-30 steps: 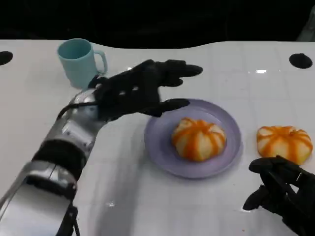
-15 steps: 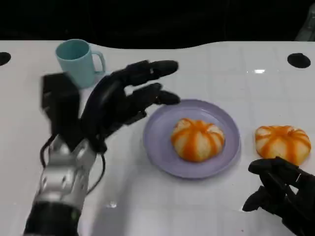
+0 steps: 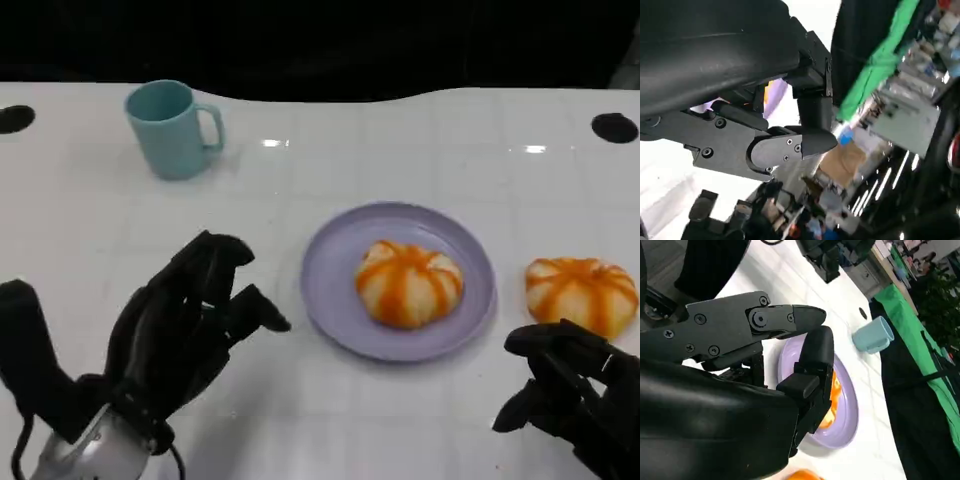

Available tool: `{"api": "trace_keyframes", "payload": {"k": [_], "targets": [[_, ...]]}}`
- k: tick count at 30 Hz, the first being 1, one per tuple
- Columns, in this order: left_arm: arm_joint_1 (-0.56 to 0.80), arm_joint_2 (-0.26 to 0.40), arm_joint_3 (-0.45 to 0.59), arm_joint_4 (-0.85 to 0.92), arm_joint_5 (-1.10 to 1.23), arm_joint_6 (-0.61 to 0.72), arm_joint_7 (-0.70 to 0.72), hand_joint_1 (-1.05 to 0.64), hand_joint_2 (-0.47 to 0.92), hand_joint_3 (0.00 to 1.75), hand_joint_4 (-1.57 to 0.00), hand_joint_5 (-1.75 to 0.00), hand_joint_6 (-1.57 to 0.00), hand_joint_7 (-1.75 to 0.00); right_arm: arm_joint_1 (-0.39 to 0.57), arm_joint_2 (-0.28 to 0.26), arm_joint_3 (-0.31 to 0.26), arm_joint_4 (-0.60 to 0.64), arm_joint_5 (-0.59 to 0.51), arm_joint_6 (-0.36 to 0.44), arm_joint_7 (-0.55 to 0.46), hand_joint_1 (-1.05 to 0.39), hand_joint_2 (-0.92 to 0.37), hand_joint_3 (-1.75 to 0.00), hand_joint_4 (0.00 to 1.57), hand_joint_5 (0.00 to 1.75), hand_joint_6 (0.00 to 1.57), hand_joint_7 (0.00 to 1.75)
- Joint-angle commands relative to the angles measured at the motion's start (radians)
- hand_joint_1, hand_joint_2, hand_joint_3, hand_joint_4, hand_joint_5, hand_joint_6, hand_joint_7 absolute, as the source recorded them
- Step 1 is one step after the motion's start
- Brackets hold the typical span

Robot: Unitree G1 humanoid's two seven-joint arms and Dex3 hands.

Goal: Grasp the bread from the table and place it into the plate.

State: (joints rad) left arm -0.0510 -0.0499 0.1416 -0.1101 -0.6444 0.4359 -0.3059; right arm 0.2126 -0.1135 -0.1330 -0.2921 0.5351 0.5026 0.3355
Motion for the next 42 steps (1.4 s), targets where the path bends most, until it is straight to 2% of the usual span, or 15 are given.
{"api": "trace_keyframes", "payload": {"k": [1, 13, 14, 15, 17, 42], "targets": [[-0.006, 0.005, 0.009, -0.026, -0.012, 0.012, 0.015, -0.53, 0.92, 0.57, -0.63, -1.75, -0.38, -1.68, 0.005, -0.014, -0.005, -0.011, 0.000, -0.011, 0.005, -0.46, -0.92, -0.28, 0.59, 1.48, 0.51, 1.19], [-0.006, 0.003, 0.012, -0.029, -0.009, 0.016, 0.014, -0.53, 0.92, 0.57, -0.63, -1.75, -0.37, -1.69, 0.005, -0.014, -0.005, -0.011, 0.000, -0.012, 0.005, -0.46, -0.92, -0.28, 0.59, 1.48, 0.51, 1.20], [0.080, -0.004, 0.002, -0.039, -0.006, 0.008, -0.003, -0.53, 0.92, 0.57, -0.63, -1.75, -0.37, -1.69, 0.012, -0.016, -0.006, -0.015, 0.000, -0.008, 0.003, -0.46, -0.92, -0.28, 0.59, 1.48, 0.51, 1.20], [0.145, -0.009, -0.005, -0.048, -0.003, 0.002, -0.015, -0.52, 0.92, 0.49, -0.68, -1.75, -0.46, -1.72, 0.017, -0.017, -0.007, -0.018, 0.001, -0.006, 0.003, -0.46, -0.92, -0.27, 0.59, 1.47, 0.50, 1.20], [0.214, -0.013, -0.015, -0.059, -0.001, -0.007, -0.026, -0.52, 0.92, 0.44, -0.71, -1.75, -0.51, -1.74, 0.022, -0.019, -0.008, -0.021, 0.001, -0.005, 0.003, -0.47, -0.92, -0.26, 0.59, 1.46, 0.49, 1.19], [0.194, -0.003, -0.032, -0.025, 0.008, -0.047, -0.066, -0.52, 0.92, 0.43, -0.71, -1.75, -0.52, -1.75, 0.001, -0.018, -0.019, 0.008, 0.003, -0.006, 0.002, -0.45, -0.92, -0.28, 0.60, 1.45, 0.52, 1.17]]}}
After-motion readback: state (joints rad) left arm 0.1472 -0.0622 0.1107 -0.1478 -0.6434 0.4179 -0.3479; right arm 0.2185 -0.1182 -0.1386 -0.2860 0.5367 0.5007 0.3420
